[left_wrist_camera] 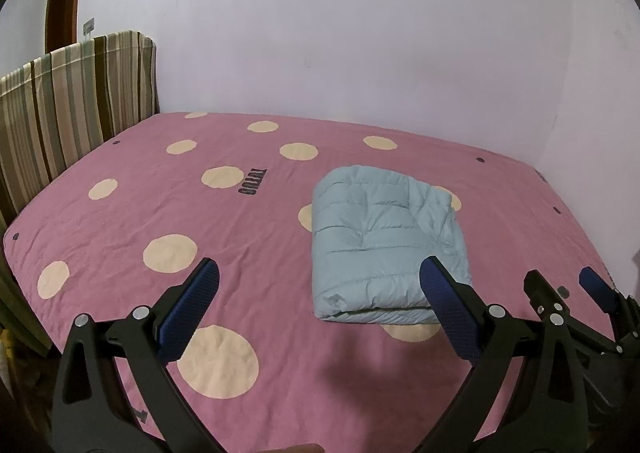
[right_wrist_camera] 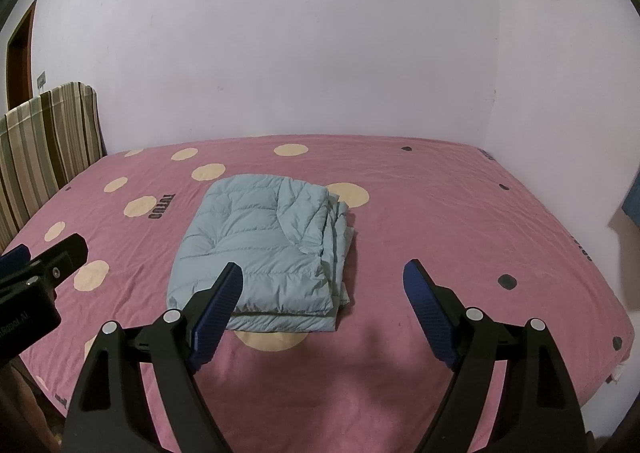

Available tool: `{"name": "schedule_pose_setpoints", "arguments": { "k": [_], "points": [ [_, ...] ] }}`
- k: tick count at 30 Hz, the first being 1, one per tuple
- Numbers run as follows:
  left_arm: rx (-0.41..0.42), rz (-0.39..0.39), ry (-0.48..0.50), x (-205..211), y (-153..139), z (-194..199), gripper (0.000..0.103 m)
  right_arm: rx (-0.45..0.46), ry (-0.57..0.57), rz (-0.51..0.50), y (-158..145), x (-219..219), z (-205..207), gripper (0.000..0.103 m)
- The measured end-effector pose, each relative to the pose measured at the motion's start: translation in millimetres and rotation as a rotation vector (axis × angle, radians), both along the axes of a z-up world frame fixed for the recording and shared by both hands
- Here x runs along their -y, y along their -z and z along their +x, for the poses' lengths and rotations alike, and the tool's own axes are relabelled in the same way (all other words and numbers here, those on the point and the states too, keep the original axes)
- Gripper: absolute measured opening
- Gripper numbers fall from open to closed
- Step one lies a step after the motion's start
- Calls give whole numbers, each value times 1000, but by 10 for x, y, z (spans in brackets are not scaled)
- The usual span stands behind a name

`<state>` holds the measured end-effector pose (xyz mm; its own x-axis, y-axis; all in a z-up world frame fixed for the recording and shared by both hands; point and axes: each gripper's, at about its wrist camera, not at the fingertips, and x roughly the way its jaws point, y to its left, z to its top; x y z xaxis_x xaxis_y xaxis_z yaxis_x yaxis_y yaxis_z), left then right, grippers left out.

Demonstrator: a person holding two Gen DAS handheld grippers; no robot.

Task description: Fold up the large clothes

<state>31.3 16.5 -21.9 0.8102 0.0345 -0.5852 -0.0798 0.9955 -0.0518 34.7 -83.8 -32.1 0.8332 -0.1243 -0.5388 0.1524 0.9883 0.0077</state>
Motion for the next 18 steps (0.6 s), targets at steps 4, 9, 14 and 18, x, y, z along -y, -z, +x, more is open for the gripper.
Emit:
{"name": "schedule_pose_setpoints", "arguments": {
  "k": [4,9,14,18],
  "points": [
    [3,-1,2,-7,-2,6,100,-2,-1,-2,-4,-2,-2,81],
    [9,2,9,-14,-4,12,100,-1,-1,-2,4,-7,-2,81],
    [11,-6,12,-24,5,31,101,-7,-10,-2,43,40,17,81],
    [-3,-25,31,-38,45,90,101,-19,-19,-1,88,99,54,81]
  ]
}}
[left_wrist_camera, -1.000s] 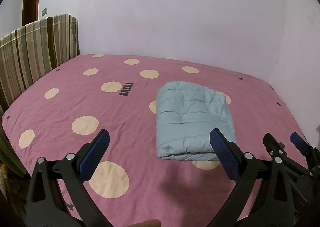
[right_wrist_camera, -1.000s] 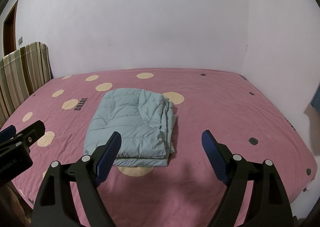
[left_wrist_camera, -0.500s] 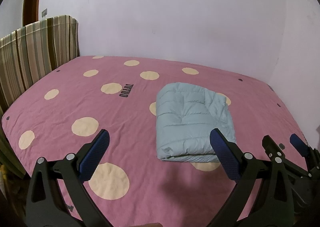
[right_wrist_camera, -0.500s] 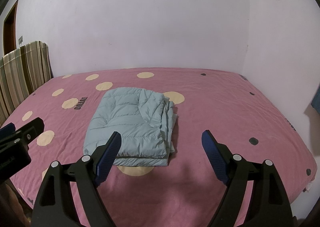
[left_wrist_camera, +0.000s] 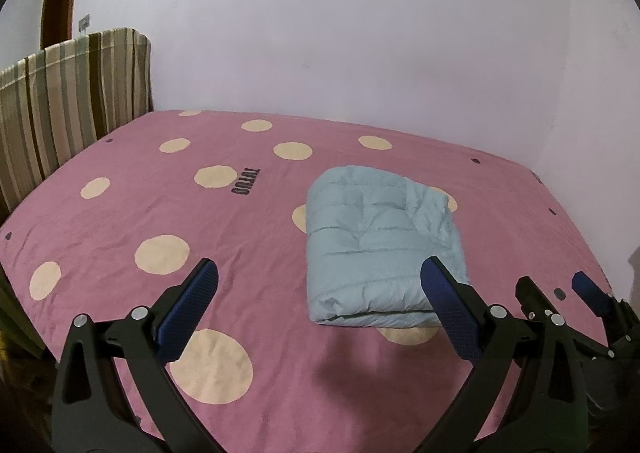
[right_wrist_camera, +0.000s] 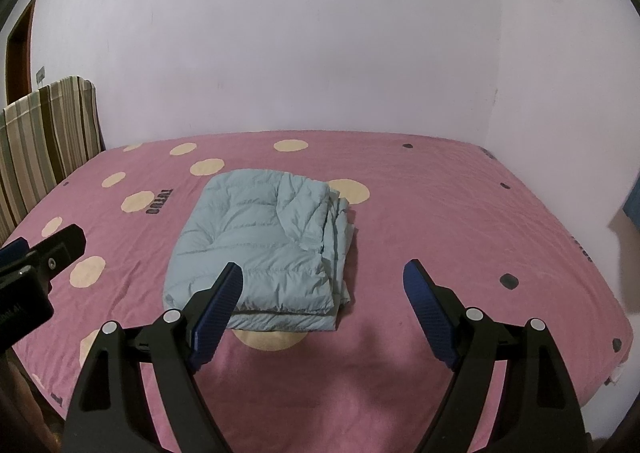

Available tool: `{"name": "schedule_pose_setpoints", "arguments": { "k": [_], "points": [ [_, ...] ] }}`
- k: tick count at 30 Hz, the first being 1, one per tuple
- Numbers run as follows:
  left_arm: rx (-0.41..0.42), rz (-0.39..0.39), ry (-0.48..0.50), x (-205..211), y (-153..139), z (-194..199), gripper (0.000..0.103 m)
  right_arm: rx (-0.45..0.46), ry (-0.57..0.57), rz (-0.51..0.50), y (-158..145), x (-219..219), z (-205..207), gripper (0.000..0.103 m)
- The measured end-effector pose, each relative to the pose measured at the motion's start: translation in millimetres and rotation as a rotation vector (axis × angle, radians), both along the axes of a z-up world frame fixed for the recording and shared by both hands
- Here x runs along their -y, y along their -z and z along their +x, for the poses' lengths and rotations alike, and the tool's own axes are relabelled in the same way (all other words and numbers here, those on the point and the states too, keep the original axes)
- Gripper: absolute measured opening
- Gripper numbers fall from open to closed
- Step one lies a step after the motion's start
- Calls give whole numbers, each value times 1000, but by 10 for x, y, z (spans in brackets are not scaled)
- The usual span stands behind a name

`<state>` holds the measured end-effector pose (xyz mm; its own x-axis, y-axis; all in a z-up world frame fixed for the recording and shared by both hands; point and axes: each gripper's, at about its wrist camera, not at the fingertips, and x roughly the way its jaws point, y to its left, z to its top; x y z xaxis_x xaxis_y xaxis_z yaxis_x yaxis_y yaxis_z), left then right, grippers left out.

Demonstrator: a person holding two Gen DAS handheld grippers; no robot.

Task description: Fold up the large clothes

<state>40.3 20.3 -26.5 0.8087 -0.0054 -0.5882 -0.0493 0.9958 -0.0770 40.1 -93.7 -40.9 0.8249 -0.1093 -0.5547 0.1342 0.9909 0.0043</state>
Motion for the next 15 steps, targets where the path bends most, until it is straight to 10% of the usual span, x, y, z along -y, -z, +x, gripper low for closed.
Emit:
{"name": "schedule_pose_setpoints", "arguments": {
  "k": [15],
  "points": [
    [-47,-2,-31,-131,263,358,101,-53,-11,2,213,315,277,81]
  ]
}}
